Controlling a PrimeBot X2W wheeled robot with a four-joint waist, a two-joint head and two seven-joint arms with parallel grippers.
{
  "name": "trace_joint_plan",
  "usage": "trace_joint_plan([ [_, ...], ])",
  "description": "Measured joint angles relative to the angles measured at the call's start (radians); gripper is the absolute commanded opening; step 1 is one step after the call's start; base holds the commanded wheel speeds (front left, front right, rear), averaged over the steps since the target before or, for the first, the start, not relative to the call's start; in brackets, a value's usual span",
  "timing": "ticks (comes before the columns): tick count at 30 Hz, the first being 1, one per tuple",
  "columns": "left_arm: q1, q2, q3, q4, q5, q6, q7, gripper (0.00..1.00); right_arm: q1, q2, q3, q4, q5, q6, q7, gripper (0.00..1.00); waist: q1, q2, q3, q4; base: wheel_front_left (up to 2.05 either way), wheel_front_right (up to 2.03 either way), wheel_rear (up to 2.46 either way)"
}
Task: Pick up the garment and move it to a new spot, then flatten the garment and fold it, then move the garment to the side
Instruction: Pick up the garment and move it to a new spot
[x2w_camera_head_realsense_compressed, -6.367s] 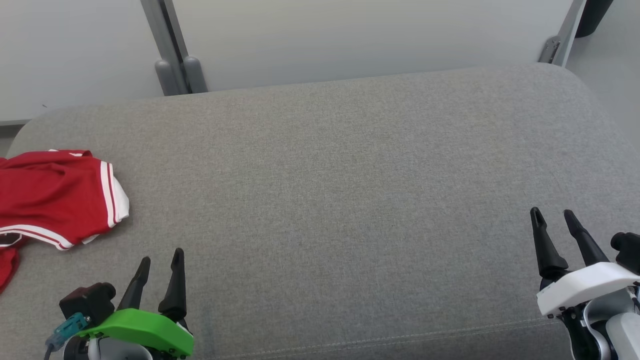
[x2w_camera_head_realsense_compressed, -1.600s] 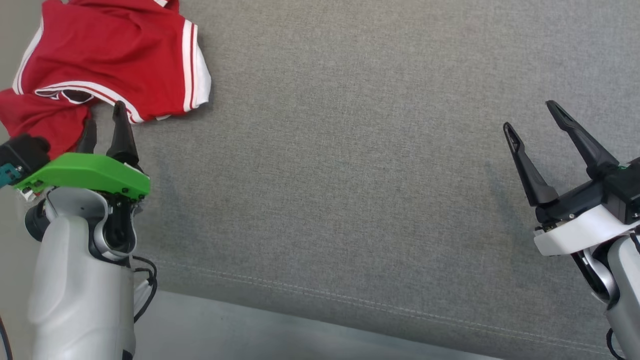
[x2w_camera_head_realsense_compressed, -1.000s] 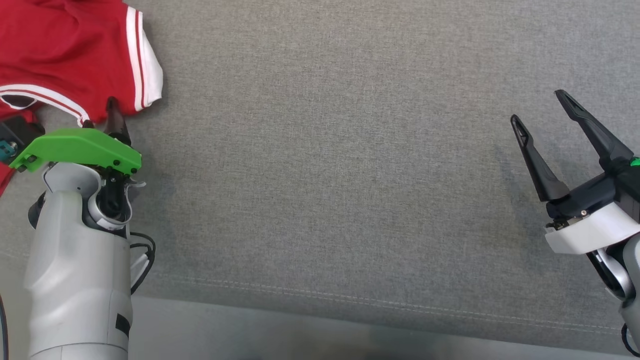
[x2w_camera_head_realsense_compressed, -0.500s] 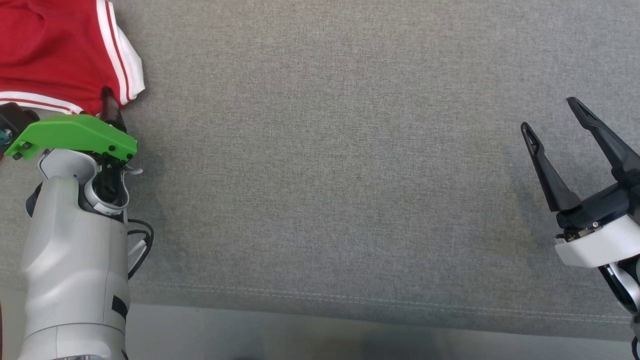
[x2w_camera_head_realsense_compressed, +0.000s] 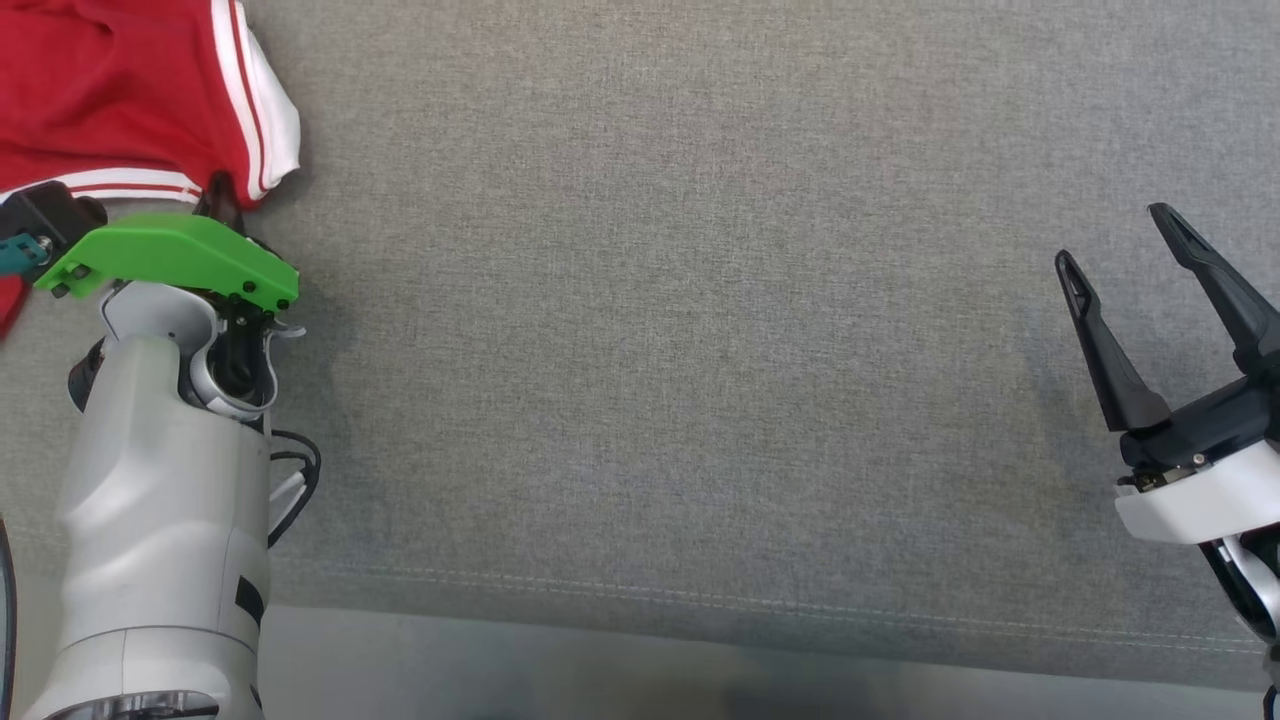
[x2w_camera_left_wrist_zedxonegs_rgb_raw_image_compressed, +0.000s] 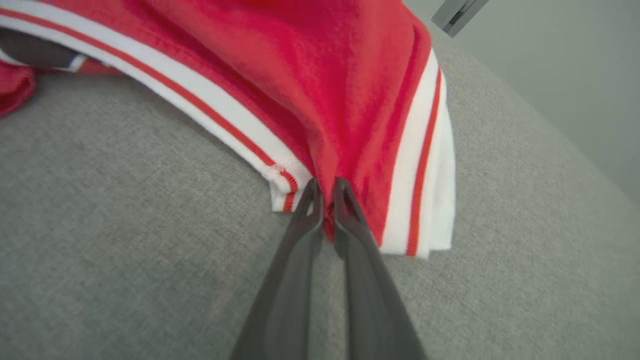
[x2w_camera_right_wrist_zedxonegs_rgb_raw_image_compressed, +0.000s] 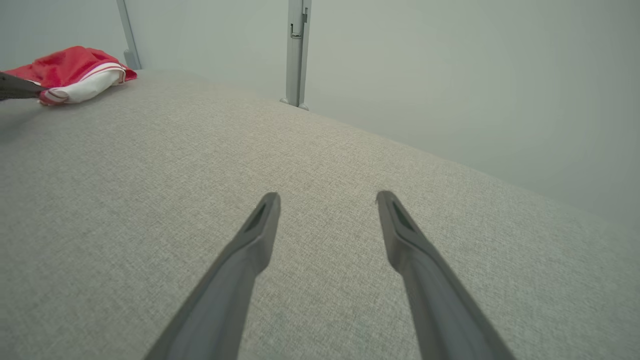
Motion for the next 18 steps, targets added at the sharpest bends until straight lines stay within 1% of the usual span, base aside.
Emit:
trace_joint_plan([
  [3, 0.0, -0.002, -0.014, 0.002, 0.003, -0.02, -0.024, 0.0, 0.009, 0.01, 0.0, 0.002, 0.005, -0.008, -0.002, 1.0, 0.0, 0.0, -0.013, 0.005, 0.0, 0.0, 0.0],
  [10, 0.0, -0.002, -0.061, 0.003, 0.03, -0.066, -0.076, 0.0, 0.015, 0.045, 0.02, 0.032, 0.024, -0.008, -0.021, 1.0, 0.0, 0.0, -0.062, 0.013, 0.0, 0.0, 0.0],
  [18, 0.0, -0.002, -0.131, -0.022, 0.067, -0.092, -0.104, 0.0, 0.015, 0.107, 0.056, 0.083, 0.046, -0.008, -0.044, 1.0, 0.0, 0.0, -0.144, 0.005, 0.0, 0.0, 0.0],
])
